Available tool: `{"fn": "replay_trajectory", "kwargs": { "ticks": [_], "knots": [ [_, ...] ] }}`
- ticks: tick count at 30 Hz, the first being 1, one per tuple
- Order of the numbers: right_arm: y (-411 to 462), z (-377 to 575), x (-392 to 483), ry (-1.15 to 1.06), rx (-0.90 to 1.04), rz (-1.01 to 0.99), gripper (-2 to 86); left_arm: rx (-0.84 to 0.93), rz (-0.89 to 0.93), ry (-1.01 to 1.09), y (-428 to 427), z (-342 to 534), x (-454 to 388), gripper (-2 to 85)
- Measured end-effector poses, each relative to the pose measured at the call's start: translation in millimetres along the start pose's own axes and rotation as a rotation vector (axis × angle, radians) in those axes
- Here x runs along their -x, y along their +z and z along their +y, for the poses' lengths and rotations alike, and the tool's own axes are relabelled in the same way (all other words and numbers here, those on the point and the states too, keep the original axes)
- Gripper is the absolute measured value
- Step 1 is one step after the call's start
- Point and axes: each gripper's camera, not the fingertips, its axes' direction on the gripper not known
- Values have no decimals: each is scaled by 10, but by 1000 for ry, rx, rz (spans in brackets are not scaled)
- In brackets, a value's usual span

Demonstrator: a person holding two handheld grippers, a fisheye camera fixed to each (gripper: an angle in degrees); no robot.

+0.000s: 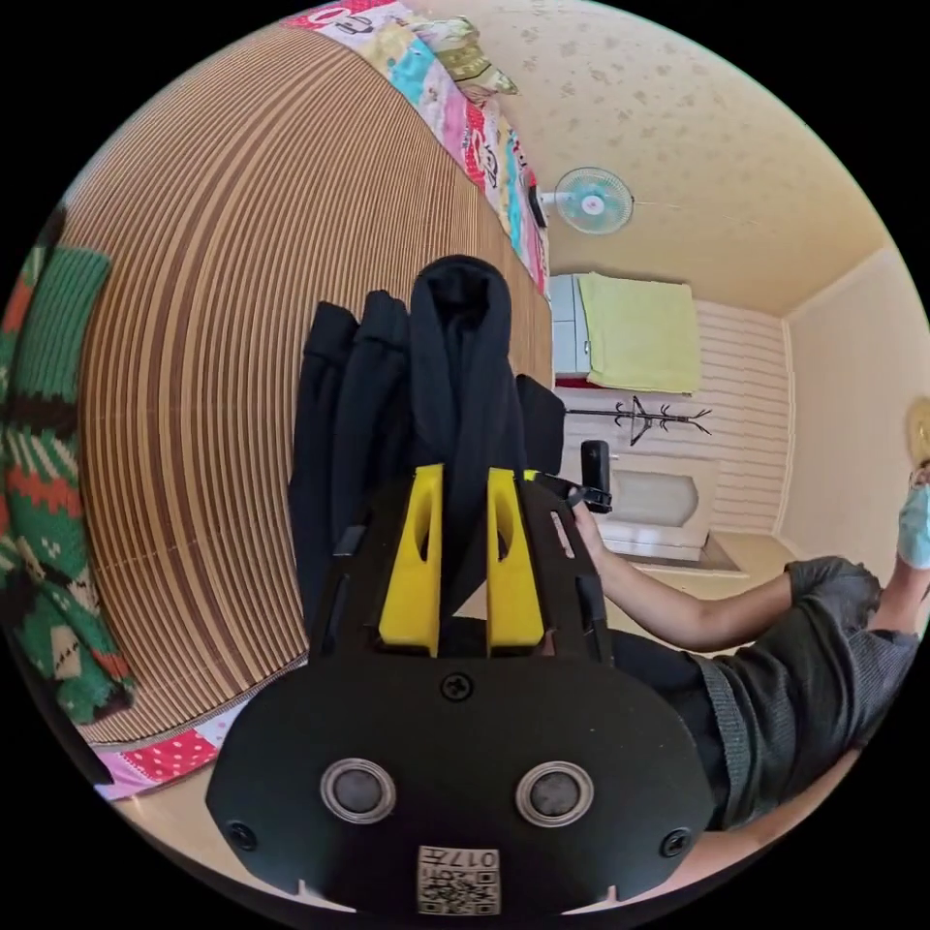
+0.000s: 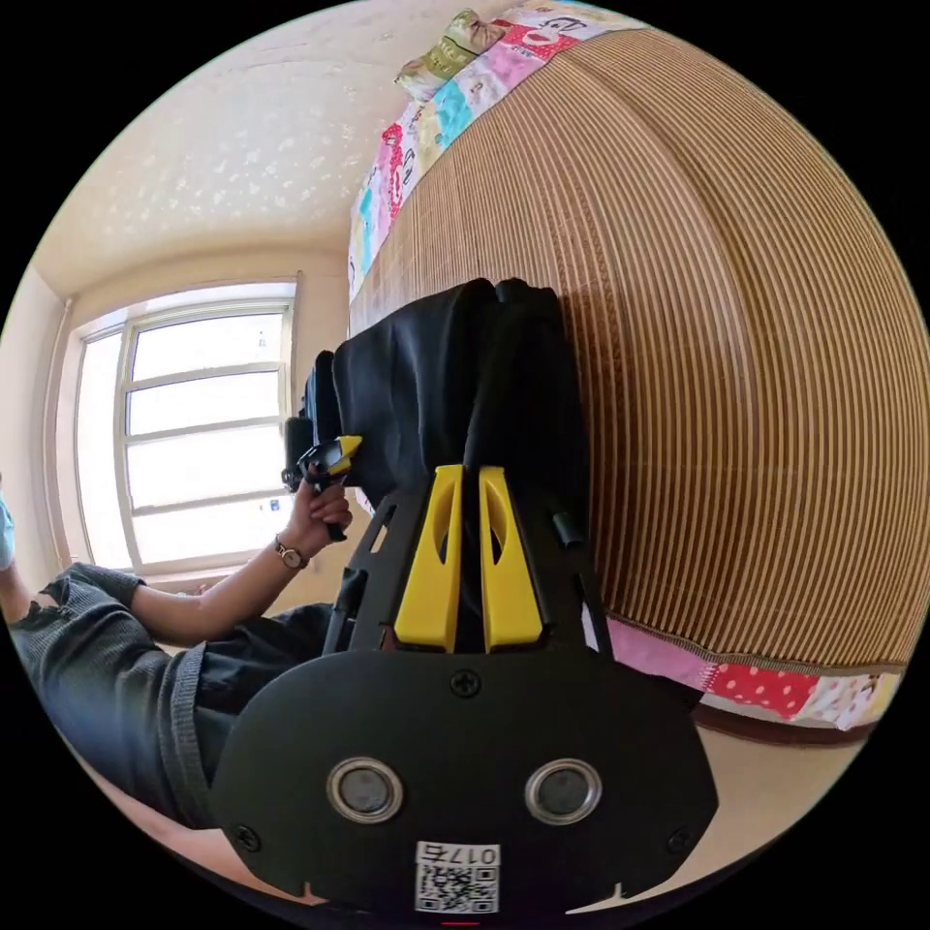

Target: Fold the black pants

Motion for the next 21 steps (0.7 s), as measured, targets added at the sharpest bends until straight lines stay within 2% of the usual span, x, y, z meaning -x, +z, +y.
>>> {"fn": "replay_trajectory", "kwargs": {
  "ticks": [4,6,8,10,14,19,21],
  "knots": [
    [-14,-41,-160,62,38,20,66,-14,-153,-138,16,66,167,118],
    [-47,-53,-164,49,36,0,108,17,-189,-161,60,135,270,180],
    [-72,-9,-271,88,19,-23,176,24,-256,-149,76,223,292,209],
    [-20,37,-381,100,29,-73,196,52,-310,-149,139,312,346,215],
    [343,100,-514,100,121,-174,229,172,-195,-160,454,533,560,225],
    [866,173,-479,122,238,-252,239,158,-221,-196,443,803,575,203],
    [1004,239,-447,157,278,-242,229,260,-68,-256,546,932,742,170]
  ]
}}
